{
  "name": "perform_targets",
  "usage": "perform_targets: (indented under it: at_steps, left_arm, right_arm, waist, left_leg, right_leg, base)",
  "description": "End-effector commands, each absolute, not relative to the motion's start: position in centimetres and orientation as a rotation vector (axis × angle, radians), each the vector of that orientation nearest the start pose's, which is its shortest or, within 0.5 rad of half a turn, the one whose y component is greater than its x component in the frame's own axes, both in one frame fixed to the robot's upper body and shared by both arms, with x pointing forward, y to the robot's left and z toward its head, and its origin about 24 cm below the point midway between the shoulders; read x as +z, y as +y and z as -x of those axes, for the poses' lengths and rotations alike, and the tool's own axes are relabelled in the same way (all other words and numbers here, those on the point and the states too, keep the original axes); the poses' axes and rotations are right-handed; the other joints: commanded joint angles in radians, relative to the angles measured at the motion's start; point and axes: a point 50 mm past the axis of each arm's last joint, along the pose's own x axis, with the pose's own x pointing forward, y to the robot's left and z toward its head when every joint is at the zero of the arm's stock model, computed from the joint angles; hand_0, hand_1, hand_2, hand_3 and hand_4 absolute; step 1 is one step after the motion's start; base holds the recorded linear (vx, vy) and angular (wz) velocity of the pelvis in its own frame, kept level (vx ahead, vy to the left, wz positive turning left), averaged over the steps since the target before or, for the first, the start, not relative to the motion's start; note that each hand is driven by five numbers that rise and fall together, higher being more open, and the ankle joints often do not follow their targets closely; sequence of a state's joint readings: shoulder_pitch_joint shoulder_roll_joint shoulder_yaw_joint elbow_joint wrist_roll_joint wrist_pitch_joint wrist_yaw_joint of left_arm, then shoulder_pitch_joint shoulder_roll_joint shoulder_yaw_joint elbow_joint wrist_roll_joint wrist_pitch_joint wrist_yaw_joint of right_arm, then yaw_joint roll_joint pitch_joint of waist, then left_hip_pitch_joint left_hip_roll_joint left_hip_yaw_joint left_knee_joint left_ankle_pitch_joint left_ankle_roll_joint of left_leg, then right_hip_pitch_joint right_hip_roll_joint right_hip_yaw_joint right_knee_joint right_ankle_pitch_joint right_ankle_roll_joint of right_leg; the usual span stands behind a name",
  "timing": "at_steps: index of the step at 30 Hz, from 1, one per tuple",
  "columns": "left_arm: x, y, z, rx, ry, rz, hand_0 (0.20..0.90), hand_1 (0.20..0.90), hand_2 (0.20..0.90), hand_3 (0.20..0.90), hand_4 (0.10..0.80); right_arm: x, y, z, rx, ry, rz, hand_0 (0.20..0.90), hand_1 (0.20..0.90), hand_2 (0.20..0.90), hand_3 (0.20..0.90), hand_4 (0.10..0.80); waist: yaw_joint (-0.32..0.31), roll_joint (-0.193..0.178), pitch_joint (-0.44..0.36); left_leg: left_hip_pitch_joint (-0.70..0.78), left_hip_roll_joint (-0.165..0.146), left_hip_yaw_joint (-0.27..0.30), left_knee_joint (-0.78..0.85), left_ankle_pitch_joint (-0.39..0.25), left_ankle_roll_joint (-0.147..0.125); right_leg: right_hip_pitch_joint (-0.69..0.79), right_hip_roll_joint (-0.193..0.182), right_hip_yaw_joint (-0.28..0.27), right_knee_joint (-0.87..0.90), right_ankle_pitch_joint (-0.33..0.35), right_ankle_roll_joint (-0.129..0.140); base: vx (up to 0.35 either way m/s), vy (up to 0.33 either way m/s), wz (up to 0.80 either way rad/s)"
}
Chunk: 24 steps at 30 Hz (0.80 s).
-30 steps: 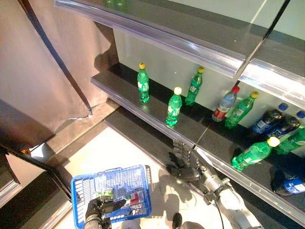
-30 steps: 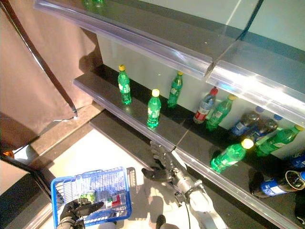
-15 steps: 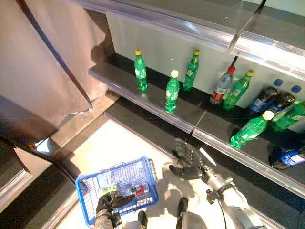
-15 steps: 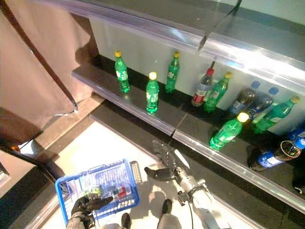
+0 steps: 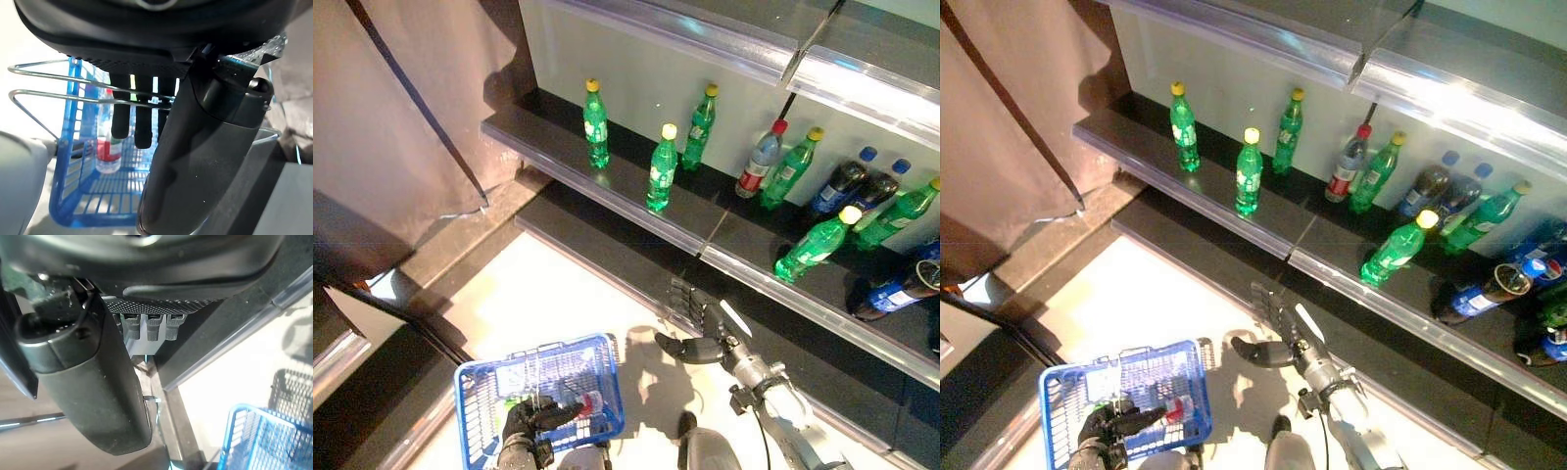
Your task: Pick up the drink and place into the basket.
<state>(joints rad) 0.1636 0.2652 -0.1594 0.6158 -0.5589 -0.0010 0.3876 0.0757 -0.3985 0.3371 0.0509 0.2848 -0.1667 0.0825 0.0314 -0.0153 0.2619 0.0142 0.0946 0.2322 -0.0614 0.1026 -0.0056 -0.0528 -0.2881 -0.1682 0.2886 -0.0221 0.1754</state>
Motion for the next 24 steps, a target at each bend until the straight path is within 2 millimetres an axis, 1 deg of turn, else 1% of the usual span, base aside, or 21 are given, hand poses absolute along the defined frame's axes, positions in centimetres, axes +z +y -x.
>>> perform_targets:
  at_steps: [1, 2, 3, 4, 5, 7, 8, 9, 10, 11, 12, 13, 14, 15, 16, 17, 18, 19, 20, 22, 24]
  left_arm:
    - [-5.4, 25.3, -20.3, 0.548, 0.417, 0.074, 0.300, 0.300, 0.300, 0.200, 0.100]
    - [-5.4, 25.3, -20.4, 0.548, 0.416, 0.076, 0.300, 0.300, 0.300, 0.200, 0.100]
    - [-5.3, 25.4, -20.6, 0.557, 0.417, 0.074, 0.300, 0.300, 0.300, 0.200, 0.100]
    - [-5.4, 25.5, -20.6, 0.567, 0.419, 0.072, 0.300, 0.300, 0.300, 0.200, 0.100]
    - [-5.7, 25.5, -20.3, 0.581, 0.434, 0.094, 0.300, 0.300, 0.300, 0.200, 0.100]
    - [-6.1, 25.5, -19.9, 0.581, 0.451, 0.122, 0.300, 0.300, 0.300, 0.200, 0.100]
    - [-6.1, 25.5, -19.9, 0.581, 0.451, 0.122, 0.300, 0.300, 0.300, 0.200, 0.100]
    - [-6.4, 25.3, -19.4, 0.579, 0.461, 0.130, 0.300, 0.300, 0.300, 0.200, 0.100]
    - [-7.7, 24.4, -17.9, 0.596, 0.491, 0.162, 0.300, 0.300, 0.300, 0.200, 0.100]
    - [-8.0, 24.4, -17.5, 0.606, 0.498, 0.180, 0.300, 0.300, 0.300, 0.200, 0.100]
    - [-8.1, 24.3, -17.3, 0.611, 0.502, 0.189, 0.300, 0.300, 0.300, 0.200, 0.100]
    - [-8.2, 24.2, -17.0, 0.616, 0.508, 0.200, 0.300, 0.300, 0.300, 0.200, 0.100]
    - [-8.3, 24.1, -16.9, 0.616, 0.512, 0.203, 0.300, 0.300, 0.300, 0.200, 0.100]
    - [-8.3, 24.1, -16.7, 0.617, 0.518, 0.202, 0.300, 0.300, 0.300, 0.200, 0.100]
    - [-8.4, 24.1, -16.6, 0.626, 0.531, 0.207, 0.300, 0.300, 0.300, 0.200, 0.100]
    - [-8.5, 24.2, -16.3, 0.632, 0.541, 0.209, 0.300, 0.300, 0.300, 0.200, 0.100]
    - [-8.7, 24.2, -16.2, 0.636, 0.547, 0.209, 0.300, 0.300, 0.300, 0.200, 0.100]
    - [-8.8, 24.2, -16.0, 0.637, 0.555, 0.207, 0.300, 0.300, 0.300, 0.200, 0.100]
    - [-9.0, 24.1, -15.8, 0.638, 0.562, 0.204, 0.300, 0.300, 0.300, 0.200, 0.100]
    - [-9.3, 24.2, -15.6, 0.652, 0.574, 0.208, 0.300, 0.300, 0.300, 0.200, 0.100]
    - [-9.2, 24.2, -15.7, 0.649, 0.569, 0.206, 0.300, 0.300, 0.300, 0.200, 0.100]
  right_arm:
    - [7.2, -13.2, -24.2, 0.401, -0.238, 0.037, 0.900, 0.900, 0.900, 0.900, 0.800]
    - [7.3, -13.2, -24.3, 0.402, -0.239, 0.035, 0.900, 0.900, 0.900, 0.900, 0.800]
    - [7.4, -13.2, -24.5, 0.411, -0.238, 0.034, 0.900, 0.900, 0.900, 0.900, 0.800]
    - [7.5, -13.3, -24.7, 0.416, -0.234, 0.042, 0.900, 0.900, 0.900, 0.900, 0.800]
    - [7.7, -13.5, -24.8, 0.420, -0.233, 0.064, 0.900, 0.900, 0.900, 0.900, 0.800]
    - [8.0, -13.8, -24.8, 0.424, -0.238, 0.065, 0.900, 0.900, 0.900, 0.900, 0.800]
    - [8.0, -13.8, -24.8, 0.424, -0.238, 0.065, 0.900, 0.900, 0.900, 0.900, 0.800]
    - [8.2, -14.0, -24.8, 0.427, -0.241, 0.058, 0.900, 0.900, 0.900, 0.900, 0.800]
    - [8.3, -14.4, -24.7, 0.445, -0.233, 0.079, 0.900, 0.900, 0.900, 0.900, 0.800]
    - [8.2, -14.6, -24.6, 0.453, -0.223, 0.081, 0.900, 0.900, 0.900, 0.900, 0.800]
    - [8.1, -14.7, -24.6, 0.461, -0.218, 0.084, 0.900, 0.900, 0.900, 0.900, 0.800]
    - [7.9, -14.8, -24.5, 0.478, -0.214, 0.095, 0.900, 0.900, 0.900, 0.900, 0.800]
    - [7.8, -14.8, -24.4, 0.487, -0.215, 0.100, 0.900, 0.900, 0.900, 0.900, 0.800]
    - [7.8, -14.8, -24.3, 0.493, -0.215, 0.099, 0.900, 0.900, 0.900, 0.900, 0.800]
    - [7.7, -14.6, -24.4, 0.501, -0.211, 0.102, 0.900, 0.900, 0.900, 0.900, 0.800]
    - [7.5, -14.5, -24.4, 0.501, -0.206, 0.101, 0.900, 0.900, 0.900, 0.900, 0.800]
    - [7.5, -14.4, -24.5, 0.500, -0.201, 0.099, 0.900, 0.900, 0.900, 0.900, 0.800]
    - [7.4, -14.4, -24.6, 0.496, -0.192, 0.093, 0.900, 0.900, 0.900, 0.900, 0.800]
    - [7.3, -14.0, -24.6, 0.502, -0.183, 0.090, 0.900, 0.900, 0.900, 0.900, 0.800]
    - [6.9, -13.5, -24.4, 0.519, -0.164, 0.097, 0.900, 0.900, 0.900, 0.900, 0.800]
    - [6.8, -13.4, -24.1, 0.524, -0.163, 0.098, 0.900, 0.900, 0.900, 0.900, 0.800]
  waist:
    - [0.031, -0.014, -0.082]
    - [0.035, -0.015, -0.081]
    - [0.043, -0.022, -0.079]
    - [0.044, -0.024, -0.077]
    - [0.042, -0.025, -0.073]
    - [0.039, -0.026, -0.070]
    - [0.039, -0.026, -0.070]
    - [0.037, -0.028, -0.066]
    - [0.030, -0.032, -0.058]
    - [0.029, -0.034, -0.059]
    - [0.029, -0.035, -0.061]
    - [0.028, -0.038, -0.065]
    - [0.028, -0.040, -0.069]
    - [0.028, -0.044, -0.072]
    - [0.028, -0.049, -0.076]
    - [0.028, -0.047, -0.077]
    - [0.029, -0.046, -0.079]
    - [0.029, -0.042, -0.083]
    - [0.027, -0.035, -0.088]
    - [0.018, -0.028, -0.097]
    - [0.015, -0.025, -0.100]
  left_leg:
    - [-0.020, 0.014, -0.145, 0.078, -0.053, -0.007]
    - [-0.023, 0.023, -0.147, 0.079, -0.048, -0.014]
    - [-0.033, 0.052, -0.145, 0.077, -0.034, -0.040]
    - [-0.044, 0.077, -0.146, 0.077, -0.020, -0.058]
    - [-0.058, 0.114, -0.157, 0.074, 0.006, -0.079]
    - [-0.065, 0.140, -0.168, 0.060, 0.032, -0.093]
    - [-0.065, 0.140, -0.168, 0.060, 0.032, -0.093]
    - [-0.071, 0.159, -0.175, 0.051, 0.049, -0.105]
    - [-0.090, 0.174, -0.233, 0.030, 0.090, -0.122]
    - [-0.107, 0.164, -0.247, 0.053, 0.084, -0.121]
    - [-0.111, 0.147, -0.255, 0.069, 0.071, -0.115]
    - [-0.116, 0.107, -0.259, 0.114, 0.038, -0.106]
    - [-0.123, 0.067, -0.251, 0.163, 0.007, -0.097]
    - [-0.138, 0.015, -0.232, 0.238, -0.035, -0.085]
    - [-0.152, -0.045, -0.210, 0.316, -0.065, -0.071]
    - [-0.161, -0.073, -0.206, 0.358, -0.077, -0.065]
    - [-0.163, -0.092, -0.206, 0.380, -0.081, -0.060]
    - [-0.161, -0.118, -0.209, 0.394, -0.087, -0.054]
    - [-0.126, -0.131, -0.209, 0.345, -0.110, -0.040]
    - [-0.075, -0.133, -0.202, 0.269, -0.134, -0.023]
    - [-0.052, -0.132, -0.206, 0.224, -0.132, -0.020]
  right_leg:
    - [0.082, 0.004, -0.007, -0.093, 0.068, -0.025]
    - [0.089, 0.006, -0.008, -0.105, 0.062, -0.024]
    - [0.110, 0.024, -0.025, -0.159, 0.047, -0.025]
    - [0.117, 0.034, -0.027, -0.184, 0.043, -0.028]
    - [0.117, 0.060, -0.015, -0.204, 0.039, -0.038]
    - [0.122, 0.084, -0.004, -0.220, 0.038, -0.049]
    - [0.122, 0.084, -0.004, -0.220, 0.038, -0.049]
    - [0.129, 0.106, 0.000, -0.238, 0.038, -0.062]
    - [0.139, 0.150, 0.025, -0.284, 0.055, -0.092]
    - [0.141, 0.155, 0.030, -0.292, 0.059, -0.099]
    - [0.141, 0.158, 0.034, -0.299, 0.060, -0.102]
    - [0.140, 0.159, 0.038, -0.309, 0.063, -0.109]
    - [0.136, 0.157, 0.034, -0.314, 0.066, -0.113]
    - [0.137, 0.154, 0.024, -0.321, 0.070, -0.117]
    - [0.135, 0.154, 0.019, -0.326, 0.075, -0.122]
    - [0.137, 0.159, 0.019, -0.329, 0.077, -0.125]
    - [0.137, 0.162, 0.019, -0.330, 0.079, -0.127]
    - [0.136, 0.172, 0.019, -0.326, 0.079, -0.129]
    - [0.133, 0.184, 0.025, -0.318, 0.077, -0.128]
    - [0.124, 0.191, 0.031, -0.307, 0.078, -0.123]
    - [0.119, 0.195, 0.027, -0.301, 0.075, -0.121]
  base:
    - [-0.334, -0.380, -0.34]
    - [-0.356, -0.456, -0.36]
    - [-0.270, -0.391, -0.51]
    - [-0.342, -0.506, -0.72]
    - [-0.267, -0.396, -0.59]
    - [-0.162, -0.244, -0.34]
    - [-0.116, -0.179, -0.37]
    - [-0.266, -0.339, -0.30]
    - [-0.318, -0.400, -0.53]
    - [-0.281, -0.326, -0.50]
    - [-0.152, -0.154, -0.60]
    - [-0.149, -0.144, -0.52]
    - [-0.162, -0.165, -0.58]
    - [-0.113, -0.140, -0.77]
    - [-0.066, -0.100, -0.90]
    - [-0.022, -0.055, -0.72]
    - [0.012, -0.004, -0.35]
    - [0.060, 0.044, -0.09]
    - [0.090, 0.080, 0.03]
    - [0.085, 0.102, -0.11]
    - [0.024, 0.067, -0.25]
